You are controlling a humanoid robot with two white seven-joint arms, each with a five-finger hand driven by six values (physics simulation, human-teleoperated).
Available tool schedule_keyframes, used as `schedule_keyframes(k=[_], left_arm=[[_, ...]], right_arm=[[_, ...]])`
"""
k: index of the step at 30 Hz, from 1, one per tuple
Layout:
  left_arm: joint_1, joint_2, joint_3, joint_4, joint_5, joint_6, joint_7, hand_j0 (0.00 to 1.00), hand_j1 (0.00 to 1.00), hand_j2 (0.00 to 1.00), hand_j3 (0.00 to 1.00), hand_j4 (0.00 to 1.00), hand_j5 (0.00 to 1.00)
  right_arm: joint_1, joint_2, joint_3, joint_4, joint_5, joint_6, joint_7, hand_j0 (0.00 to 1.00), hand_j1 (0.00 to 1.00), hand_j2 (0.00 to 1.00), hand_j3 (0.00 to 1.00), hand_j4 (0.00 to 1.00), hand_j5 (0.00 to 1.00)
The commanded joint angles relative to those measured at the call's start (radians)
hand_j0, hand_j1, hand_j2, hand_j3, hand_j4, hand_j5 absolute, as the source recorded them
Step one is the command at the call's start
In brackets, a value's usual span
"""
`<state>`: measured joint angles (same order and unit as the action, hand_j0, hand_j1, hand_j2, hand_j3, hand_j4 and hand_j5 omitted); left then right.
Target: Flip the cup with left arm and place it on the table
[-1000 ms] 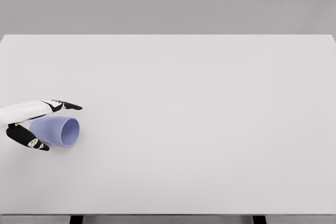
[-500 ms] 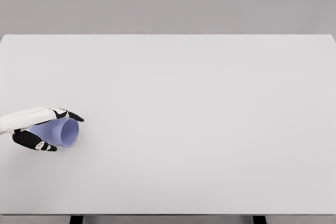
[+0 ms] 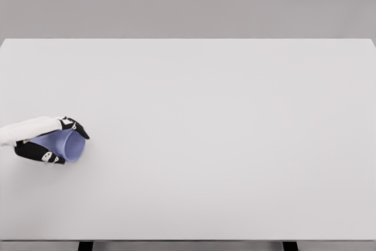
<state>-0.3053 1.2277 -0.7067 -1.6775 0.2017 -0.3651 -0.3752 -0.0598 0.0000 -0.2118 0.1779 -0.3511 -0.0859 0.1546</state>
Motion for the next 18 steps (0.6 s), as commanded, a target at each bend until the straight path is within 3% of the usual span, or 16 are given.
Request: schedule_keyframes(k=[1,5,18], left_arm=[[-0.002,0.001,0.007,-0.016,0.027,-0.001,0.001,0.64,0.64,0.64,0.64,0.64,0.64],[0.015,-0.001,0.076,-0.021,0.053,-0.072,0.001,0.62,0.62,0.62,0.62,0.62,0.62],[0.014,0.013,0.078,-0.05,0.28,-0.115,-0.001,0.57,0.57,0.57,0.57,0.57,0.57]], right_arm=[[0.0,0.0,0.0,0.0,0.0,0.0,0.0,1.0,1.0,1.0,1.0,1.0,1.0],[0.0,0.0,0.0,0.0,0.0,0.0,0.0,1.0,1.0,1.0,1.0,1.0,1.0],[0.0,0.0,0.0,0.0,0.0,0.0,0.0,1.0,1.0,1.0,1.0,1.0,1.0]])
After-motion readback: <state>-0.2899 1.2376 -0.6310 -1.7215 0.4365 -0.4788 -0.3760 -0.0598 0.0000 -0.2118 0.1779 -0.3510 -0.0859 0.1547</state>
